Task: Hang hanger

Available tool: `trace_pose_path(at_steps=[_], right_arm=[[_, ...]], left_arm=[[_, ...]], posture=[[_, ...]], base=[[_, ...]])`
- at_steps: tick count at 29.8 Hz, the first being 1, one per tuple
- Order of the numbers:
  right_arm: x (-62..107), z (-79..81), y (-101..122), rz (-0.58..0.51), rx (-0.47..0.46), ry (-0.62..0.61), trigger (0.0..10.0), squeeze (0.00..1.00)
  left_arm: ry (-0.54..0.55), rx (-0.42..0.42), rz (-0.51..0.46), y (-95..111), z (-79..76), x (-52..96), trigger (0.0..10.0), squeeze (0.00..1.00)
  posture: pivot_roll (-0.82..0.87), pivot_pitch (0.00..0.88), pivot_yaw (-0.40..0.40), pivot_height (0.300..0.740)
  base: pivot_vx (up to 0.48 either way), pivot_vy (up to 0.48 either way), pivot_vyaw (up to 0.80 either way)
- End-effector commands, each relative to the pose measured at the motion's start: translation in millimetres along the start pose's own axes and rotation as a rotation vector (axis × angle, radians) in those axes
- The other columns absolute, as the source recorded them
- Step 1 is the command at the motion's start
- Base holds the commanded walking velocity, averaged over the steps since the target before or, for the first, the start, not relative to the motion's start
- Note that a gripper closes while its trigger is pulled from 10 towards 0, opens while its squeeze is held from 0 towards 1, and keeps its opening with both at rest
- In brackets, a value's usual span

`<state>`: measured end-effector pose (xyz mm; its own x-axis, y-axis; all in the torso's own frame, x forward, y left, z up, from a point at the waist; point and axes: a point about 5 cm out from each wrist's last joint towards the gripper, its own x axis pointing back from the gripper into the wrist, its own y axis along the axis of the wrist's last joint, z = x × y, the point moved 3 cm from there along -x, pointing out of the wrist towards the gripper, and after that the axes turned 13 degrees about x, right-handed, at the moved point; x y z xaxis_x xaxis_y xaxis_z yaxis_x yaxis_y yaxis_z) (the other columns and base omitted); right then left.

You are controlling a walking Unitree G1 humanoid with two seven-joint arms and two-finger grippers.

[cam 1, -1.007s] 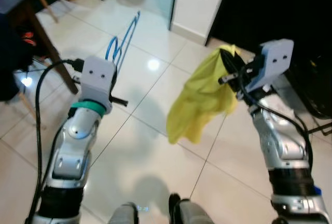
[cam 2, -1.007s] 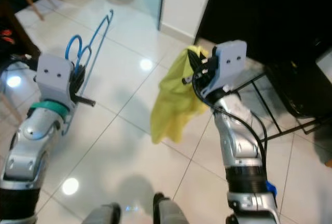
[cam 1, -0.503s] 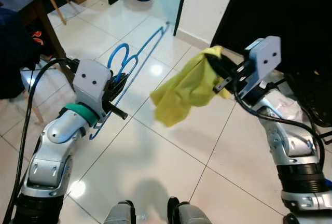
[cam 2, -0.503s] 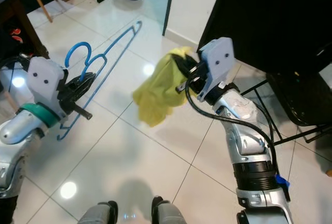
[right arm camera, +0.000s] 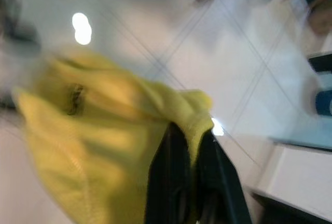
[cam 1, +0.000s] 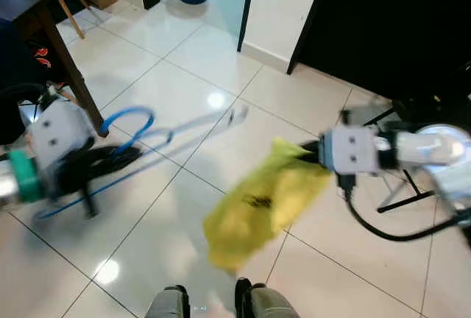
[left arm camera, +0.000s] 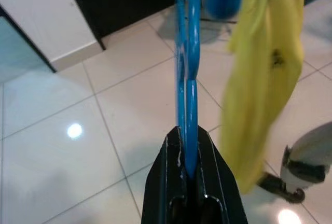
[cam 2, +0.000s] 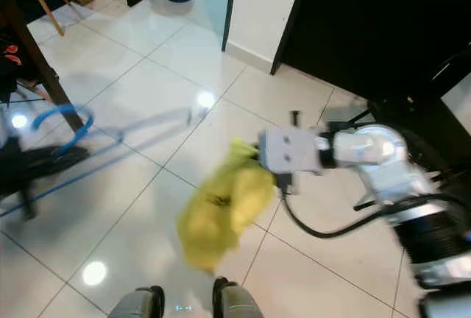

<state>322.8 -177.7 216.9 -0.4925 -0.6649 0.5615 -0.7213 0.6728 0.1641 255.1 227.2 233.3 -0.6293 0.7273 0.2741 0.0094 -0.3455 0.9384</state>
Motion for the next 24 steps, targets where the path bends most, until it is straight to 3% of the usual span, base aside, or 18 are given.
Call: trace_pose_path(at_steps=[1, 2, 3, 7, 11, 14, 17, 18, 20, 22, 24], right_arm=[[7.4, -10.5, -0.5, 0.039, 0.141, -0.008, 10.0, 0.00], [11.2, -15.8, -1.1, 0.056, 0.187, 0.004, 10.0, 0.00], [14.7, -21.9, 2.4, 0.067, 0.305, 0.058, 10.0, 0.00], [19.7, -31.7, 3.0, 0.072, 0.388, 0.074, 10.0, 0.00], [24.2, -64.3, 6.4, 0.068, 0.470, -0.105, 10.0, 0.00], [24.3, -68.6, 14.2, 0.032, 0.519, -0.150, 10.0, 0.00], [22.4, -65.2, 17.1, -0.002, 0.541, -0.151, 10.0, 0.00], [22.3, -63.3, 13.5, -0.012, 0.509, -0.156, 10.0, 0.00], [21.5, -58.7, 9.8, -0.010, 0.498, -0.143, 10.0, 0.00], [21.0, -57.5, 8.9, -0.013, 0.498, -0.141, 10.0, 0.00], [14.1, -53.8, 15.1, -0.065, 0.502, -0.153, 10.0, 0.00]], left_arm=[[-0.105, 0.024, 0.014, -2.0, -13.5, -2.2, 10.0, 0.00], [-0.148, 0.042, 0.022, -2.6, -19.5, -2.9, 10.0, 0.00], [-0.197, 0.081, -0.006, -2.4, -29.9, -12.5, 10.0, 0.00], [-0.234, 0.115, -0.050, -0.4, -38.3, -21.0, 10.0, 0.00], [-0.204, 0.143, -0.125, 1.9, -40.1, -32.8, 10.0, 0.00], [-0.154, 0.154, -0.154, 3.6, -31.9, -33.2, 10.0, 0.00], [-0.127, 0.158, -0.140, 2.5, -23.7, -24.3, 10.0, 0.00], [-0.132, 0.146, -0.100, -0.4, -21.3, -11.9, 10.0, 0.00], [-0.123, 0.131, -0.052, -3.7, -18.0, 0.3, 10.0, 0.00], [-0.119, 0.126, -0.038, -4.7, -17.3, 3.5, 10.0, 0.00], [-0.099, 0.101, 0.033, -10.2, -12.0, 19.2, 10.0, 0.00]], posture=[[0.04, 0.131, -0.014, 0.740], [0.04, 0.131, -0.014, 0.740], [0.02, 0.131, -0.018, 0.740], [0.01, 0.130, -0.034, 0.740], [0.01, 0.133, -0.044, 0.740], [0.01, 0.134, -0.046, 0.740], [0.00, 0.136, -0.048, 0.740], [0.00, 0.137, -0.047, 0.740], [0.01, 0.140, -0.047, 0.740], [0.01, 0.140, -0.047, 0.740], [0.03, 0.145, -0.050, 0.740]], base=[[0.000, 0.000, 0.00], [0.000, 0.000, 0.00], [0.000, 0.000, 0.00], [0.000, 0.000, 0.00], [0.000, 0.000, 0.00], [0.000, 0.000, 0.00], [0.000, 0.000, 0.00], [0.000, 0.000, 0.00], [0.000, 0.000, 0.00], [0.000, 0.000, 0.00], [0.000, 0.000, 0.00]])
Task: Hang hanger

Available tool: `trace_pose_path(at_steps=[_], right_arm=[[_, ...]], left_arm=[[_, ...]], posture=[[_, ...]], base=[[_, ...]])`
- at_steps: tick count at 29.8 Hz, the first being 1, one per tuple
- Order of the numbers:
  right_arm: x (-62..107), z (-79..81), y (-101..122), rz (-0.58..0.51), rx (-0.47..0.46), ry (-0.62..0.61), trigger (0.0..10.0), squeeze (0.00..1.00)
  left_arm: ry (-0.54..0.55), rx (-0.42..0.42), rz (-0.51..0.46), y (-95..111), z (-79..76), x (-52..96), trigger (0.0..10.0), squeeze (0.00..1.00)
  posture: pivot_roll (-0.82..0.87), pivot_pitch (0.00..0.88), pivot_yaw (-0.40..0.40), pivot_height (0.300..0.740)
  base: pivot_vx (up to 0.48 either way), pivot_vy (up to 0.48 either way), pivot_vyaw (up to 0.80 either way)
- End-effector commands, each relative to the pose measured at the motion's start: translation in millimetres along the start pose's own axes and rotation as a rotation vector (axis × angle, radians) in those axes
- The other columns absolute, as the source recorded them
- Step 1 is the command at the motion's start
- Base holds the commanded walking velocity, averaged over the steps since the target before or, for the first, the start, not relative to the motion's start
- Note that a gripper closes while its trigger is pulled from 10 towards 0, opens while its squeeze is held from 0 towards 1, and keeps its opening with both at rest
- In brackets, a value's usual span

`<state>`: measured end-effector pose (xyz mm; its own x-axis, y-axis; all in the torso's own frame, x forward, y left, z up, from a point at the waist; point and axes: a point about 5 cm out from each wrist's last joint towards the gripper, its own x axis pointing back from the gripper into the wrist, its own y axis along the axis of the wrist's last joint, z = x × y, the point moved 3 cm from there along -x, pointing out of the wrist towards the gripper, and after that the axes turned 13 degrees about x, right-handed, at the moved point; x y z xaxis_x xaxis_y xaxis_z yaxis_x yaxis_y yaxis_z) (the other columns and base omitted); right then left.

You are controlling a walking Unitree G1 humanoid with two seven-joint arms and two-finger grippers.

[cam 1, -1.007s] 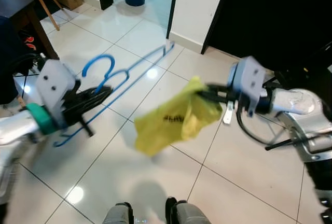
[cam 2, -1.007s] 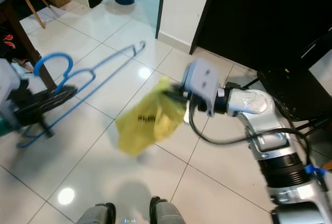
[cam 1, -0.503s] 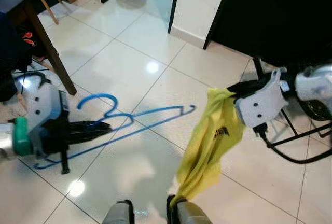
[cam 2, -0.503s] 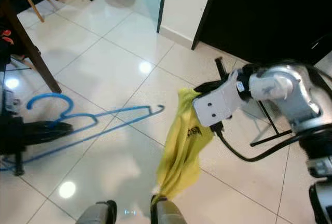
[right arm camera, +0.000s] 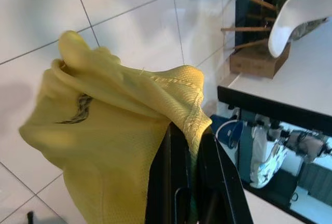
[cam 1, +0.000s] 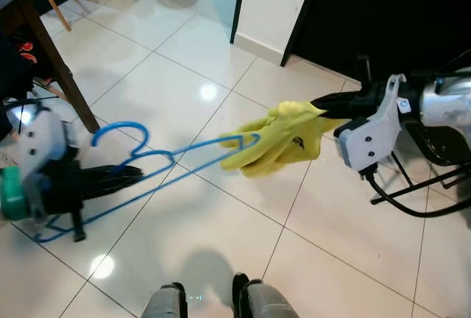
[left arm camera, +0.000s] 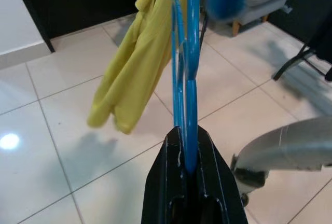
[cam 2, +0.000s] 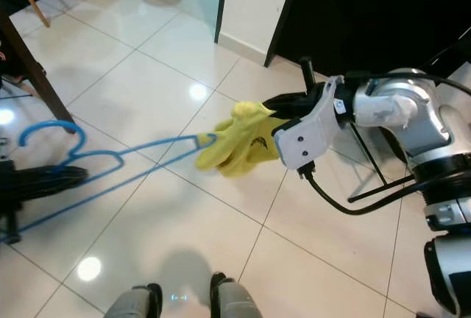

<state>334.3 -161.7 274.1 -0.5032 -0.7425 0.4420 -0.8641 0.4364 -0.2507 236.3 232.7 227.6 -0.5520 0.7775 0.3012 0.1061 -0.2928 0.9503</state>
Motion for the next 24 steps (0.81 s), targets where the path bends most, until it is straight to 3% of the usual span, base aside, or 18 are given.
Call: trace_pose_path(at_steps=[1, 7, 8, 14, 18, 23, 24], right_arm=[[-5.3, 0.1, 6.8, -0.048, 0.002, -0.033, 10.0, 0.00], [-19.3, -12.8, 13.0, -0.101, 0.027, -0.089, 10.0, 0.00], [-24.6, -20.0, 18.2, -0.136, 0.041, -0.119, 10.0, 0.00], [-29.8, -27.1, 24.2, -0.176, 0.054, -0.141, 10.0, 0.00], [-33.6, -38.7, 28.3, -0.218, 0.011, -0.197, 10.0, 0.00], [-33.5, -35.6, 29.6, -0.238, -0.036, -0.157, 10.0, 0.00], [-32.5, -34.6, 29.7, -0.249, -0.080, -0.137, 10.0, 0.00]], left_arm=[[0.001, -0.015, 0.031, -3.0, 1.4, 7.1, 10.0, 0.00], [-0.035, -0.031, 0.019, -0.2, -2.1, -2.3, 10.0, 0.00], [-0.048, -0.040, 0.000, 2.3, -2.7, -9.9, 10.0, 0.00], [-0.053, -0.063, -0.021, 7.4, -2.2, -16.0, 10.0, 0.00], [-0.037, -0.078, -0.051, 11.2, -0.4, -19.0, 10.0, 0.00], [-0.031, -0.081, -0.074, 10.8, -2.0, -24.3, 10.0, 0.00], [-0.019, -0.079, -0.101, 13.1, -1.9, -28.0, 10.0, 0.00]], posture=[[0.03, 0.145, -0.051, 0.740], [0.03, 0.142, -0.057, 0.740], [0.03, 0.144, -0.057, 0.740], [0.03, 0.145, -0.055, 0.740], [0.04, 0.144, -0.057, 0.740], [0.03, 0.140, -0.062, 0.740], [0.03, 0.136, -0.062, 0.740]], base=[[0.000, 0.000, 0.00], [0.000, 0.000, 0.00], [0.000, 0.000, 0.00], [0.000, 0.000, 0.00], [0.000, 0.000, 0.00], [0.000, 0.000, 0.00], [0.000, 0.000, 0.00]])
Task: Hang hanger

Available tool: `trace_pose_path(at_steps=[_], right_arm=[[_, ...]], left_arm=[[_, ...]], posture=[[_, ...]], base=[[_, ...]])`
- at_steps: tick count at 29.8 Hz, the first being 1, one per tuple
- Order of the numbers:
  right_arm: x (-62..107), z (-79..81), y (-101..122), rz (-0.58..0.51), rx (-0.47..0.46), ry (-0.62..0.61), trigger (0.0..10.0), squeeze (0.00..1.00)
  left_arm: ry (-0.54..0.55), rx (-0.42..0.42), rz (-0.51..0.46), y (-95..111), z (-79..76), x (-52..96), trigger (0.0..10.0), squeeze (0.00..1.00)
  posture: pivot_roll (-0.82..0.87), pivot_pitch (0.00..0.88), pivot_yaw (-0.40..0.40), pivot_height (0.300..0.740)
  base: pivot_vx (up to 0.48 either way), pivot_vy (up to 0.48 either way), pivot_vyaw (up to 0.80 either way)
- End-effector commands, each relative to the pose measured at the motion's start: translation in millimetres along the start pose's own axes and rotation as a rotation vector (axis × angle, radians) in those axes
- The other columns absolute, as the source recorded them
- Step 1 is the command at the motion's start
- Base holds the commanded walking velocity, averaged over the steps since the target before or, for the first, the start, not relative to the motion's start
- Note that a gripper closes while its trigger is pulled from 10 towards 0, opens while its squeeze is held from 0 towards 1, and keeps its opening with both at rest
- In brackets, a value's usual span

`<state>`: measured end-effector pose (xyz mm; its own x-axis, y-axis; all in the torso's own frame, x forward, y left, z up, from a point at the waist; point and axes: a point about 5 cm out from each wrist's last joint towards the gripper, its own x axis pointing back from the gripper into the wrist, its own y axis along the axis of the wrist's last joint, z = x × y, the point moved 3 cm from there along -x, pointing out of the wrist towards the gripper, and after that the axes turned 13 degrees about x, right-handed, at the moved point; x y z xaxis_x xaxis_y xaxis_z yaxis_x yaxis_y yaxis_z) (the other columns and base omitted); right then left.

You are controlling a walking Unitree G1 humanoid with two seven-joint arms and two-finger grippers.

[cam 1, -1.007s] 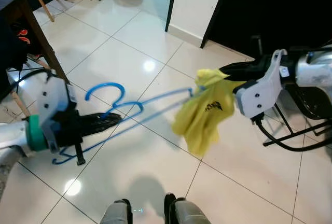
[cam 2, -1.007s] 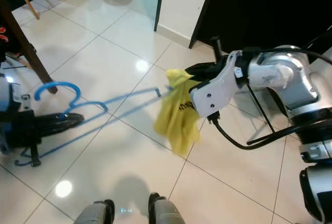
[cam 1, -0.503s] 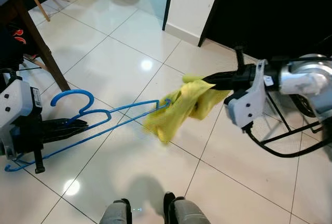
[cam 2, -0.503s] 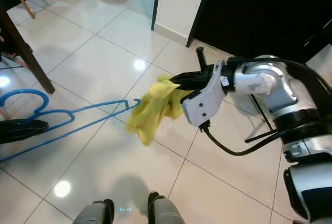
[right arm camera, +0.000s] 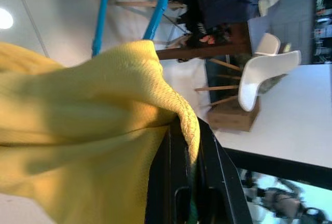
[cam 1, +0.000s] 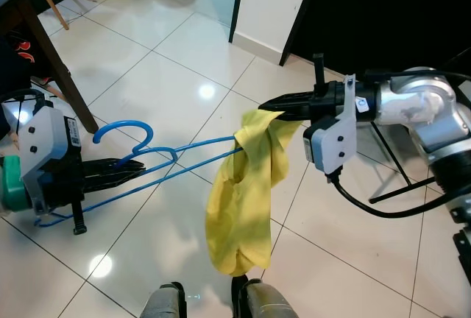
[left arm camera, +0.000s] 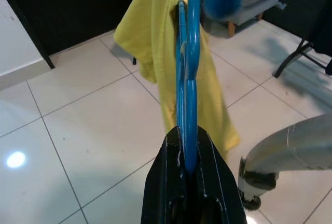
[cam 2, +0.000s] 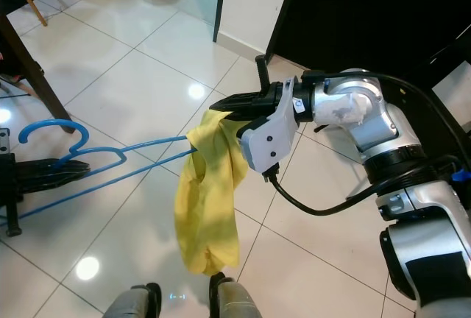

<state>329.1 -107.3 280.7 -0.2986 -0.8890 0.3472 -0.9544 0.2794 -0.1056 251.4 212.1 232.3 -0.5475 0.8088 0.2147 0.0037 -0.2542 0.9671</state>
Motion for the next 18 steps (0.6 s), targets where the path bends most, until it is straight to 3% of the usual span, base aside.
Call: trace_pose_path(at_steps=[1, 2, 4, 6, 7, 8, 15, 18], right_arm=[[2.2, -0.7, 4.1, -0.029, -0.053, 0.022, 10.0, 0.00], [2.2, -0.7, 4.1, -0.029, -0.053, 0.022, 10.0, 0.00], [4.6, -3.8, 2.6, -0.041, -0.143, 0.026, 10.0, 0.00], [4.6, -3.8, 2.6, -0.041, -0.143, 0.026, 10.0, 0.00], [8.6, -8.7, -4.1, -0.029, -0.197, 0.062, 10.0, 0.00], [11.3, -9.5, -6.5, -0.023, -0.211, 0.097, 10.0, 0.00], [11.5, -22.9, -4.5, -0.058, -0.214, 0.093, 10.0, 0.00], [10.2, -42.0, -10.3, -0.032, -0.156, 0.035, 10.0, 0.00]], left_arm=[[0.001, -0.015, -0.028, 2.1, -2.9, -7.9, 10.0, 0.00], [0.001, -0.015, -0.028, 2.1, -2.9, -7.9, 10.0, 0.00], [0.021, -0.003, -0.109, 10.6, -4.0, -17.1, 10.0, 0.00], [0.021, -0.003, -0.109, 10.6, -4.0, -17.1, 10.0, 0.00], [0.047, 0.000, -0.201, 20.2, -7.2, -31.2, 10.0, 0.00], [0.064, -0.006, -0.234, 23.2, -7.8, -36.8, 10.0, 0.00], [0.051, 0.009, -0.282, 23.2, -11.9, -54.1, 10.0, 0.00], [0.061, -0.001, -0.350, 37.0, -10.0, -61.8, 10.0, 0.00]], posture=[[0.03, 0.136, -0.062, 0.740], [0.03, 0.136, -0.062, 0.740], [0.02, 0.128, -0.067, 0.740], [0.02, 0.128, -0.067, 0.740], [0.01, 0.120, -0.078, 0.740], [0.01, 0.119, -0.079, 0.740], [0.01, 0.110, -0.093, 0.740], [-0.01, 0.103, -0.088, 0.740]], base=[[0.000, 0.000, 0.00], [0.000, 0.000, 0.00], [0.000, 0.000, 0.00], [0.000, 0.000, 0.00], [0.000, 0.000, 0.00], [0.000, 0.000, 0.00], [0.000, 0.000, 0.00], [0.000, 0.000, 0.00]])
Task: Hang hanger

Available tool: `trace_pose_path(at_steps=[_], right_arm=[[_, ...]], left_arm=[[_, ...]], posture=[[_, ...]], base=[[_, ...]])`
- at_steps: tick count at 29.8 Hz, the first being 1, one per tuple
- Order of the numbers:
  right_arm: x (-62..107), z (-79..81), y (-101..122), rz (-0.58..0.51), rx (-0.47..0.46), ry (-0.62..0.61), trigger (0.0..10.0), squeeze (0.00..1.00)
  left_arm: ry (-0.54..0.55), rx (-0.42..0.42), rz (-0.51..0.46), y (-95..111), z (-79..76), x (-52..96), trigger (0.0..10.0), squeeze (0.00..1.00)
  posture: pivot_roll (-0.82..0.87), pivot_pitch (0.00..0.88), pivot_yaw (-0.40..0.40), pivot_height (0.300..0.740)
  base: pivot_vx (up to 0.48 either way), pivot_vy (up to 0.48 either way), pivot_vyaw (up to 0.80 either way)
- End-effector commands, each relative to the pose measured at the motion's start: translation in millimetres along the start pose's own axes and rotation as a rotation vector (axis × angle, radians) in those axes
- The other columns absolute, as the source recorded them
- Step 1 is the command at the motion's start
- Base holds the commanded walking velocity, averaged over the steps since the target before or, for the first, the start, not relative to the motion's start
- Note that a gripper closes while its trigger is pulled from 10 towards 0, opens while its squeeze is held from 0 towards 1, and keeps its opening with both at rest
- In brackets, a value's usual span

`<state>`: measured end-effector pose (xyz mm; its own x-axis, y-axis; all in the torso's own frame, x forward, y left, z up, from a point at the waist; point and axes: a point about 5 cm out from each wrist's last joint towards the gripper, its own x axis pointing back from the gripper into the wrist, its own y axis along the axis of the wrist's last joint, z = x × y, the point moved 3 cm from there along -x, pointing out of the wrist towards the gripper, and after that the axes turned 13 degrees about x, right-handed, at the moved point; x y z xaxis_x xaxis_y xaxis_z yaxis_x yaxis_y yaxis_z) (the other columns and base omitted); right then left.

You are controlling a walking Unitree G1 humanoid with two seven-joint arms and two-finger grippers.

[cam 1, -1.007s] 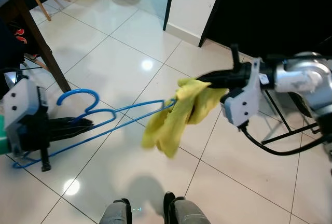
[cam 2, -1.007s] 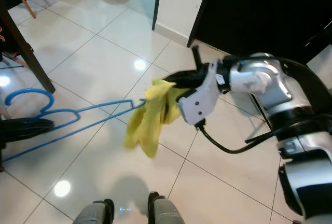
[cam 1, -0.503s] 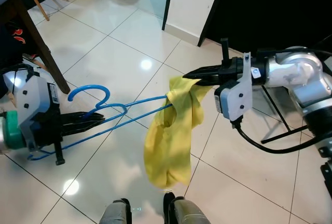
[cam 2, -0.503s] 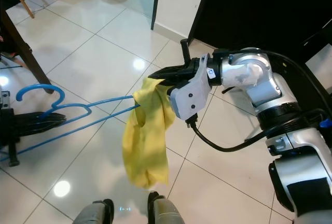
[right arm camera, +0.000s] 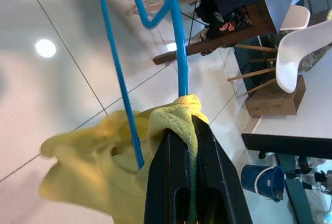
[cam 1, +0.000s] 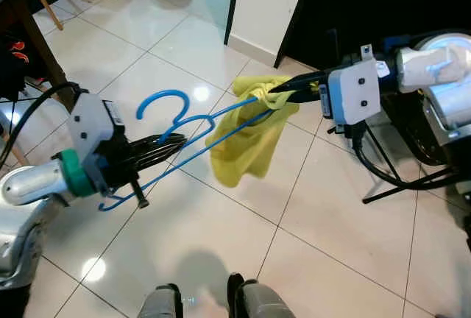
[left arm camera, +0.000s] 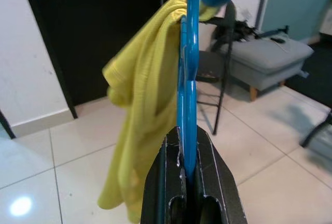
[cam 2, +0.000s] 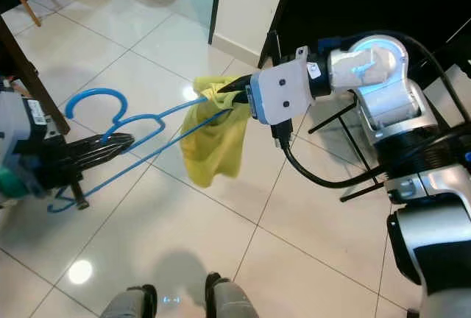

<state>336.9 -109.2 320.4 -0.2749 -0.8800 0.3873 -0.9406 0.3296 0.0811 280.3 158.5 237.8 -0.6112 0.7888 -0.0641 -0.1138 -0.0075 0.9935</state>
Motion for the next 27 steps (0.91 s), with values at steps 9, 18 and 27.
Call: trace_pose_path(at_steps=[9, 18, 27], right_arm=[[16.3, -44.4, -2.6, 0.033, -0.001, -0.126, 10.0, 0.00], [32.5, -57.5, -24.1, 0.156, -0.053, -0.213, 10.0, 0.00], [40.5, -37.5, -53.8, 0.249, -0.238, -0.190, 10.0, 0.00]], left_arm=[[0.025, -0.100, -0.057, 7.9, -2.2, -11.7, 10.0, 0.00], [0.001, -0.162, -0.081, 8.7, -23.4, -18.6, 10.0, 0.00], [0.116, -0.209, -0.352, 61.5, -33.6, -32.6, 10.0, 0.00]], posture=[[0.00, 0.104, -0.093, 0.740], [0.00, 0.114, -0.095, 0.740], [0.00, 0.122, -0.112, 0.740]], base=[[0.000, 0.000, 0.00], [0.000, 0.000, 0.00], [0.000, 0.000, 0.00]])
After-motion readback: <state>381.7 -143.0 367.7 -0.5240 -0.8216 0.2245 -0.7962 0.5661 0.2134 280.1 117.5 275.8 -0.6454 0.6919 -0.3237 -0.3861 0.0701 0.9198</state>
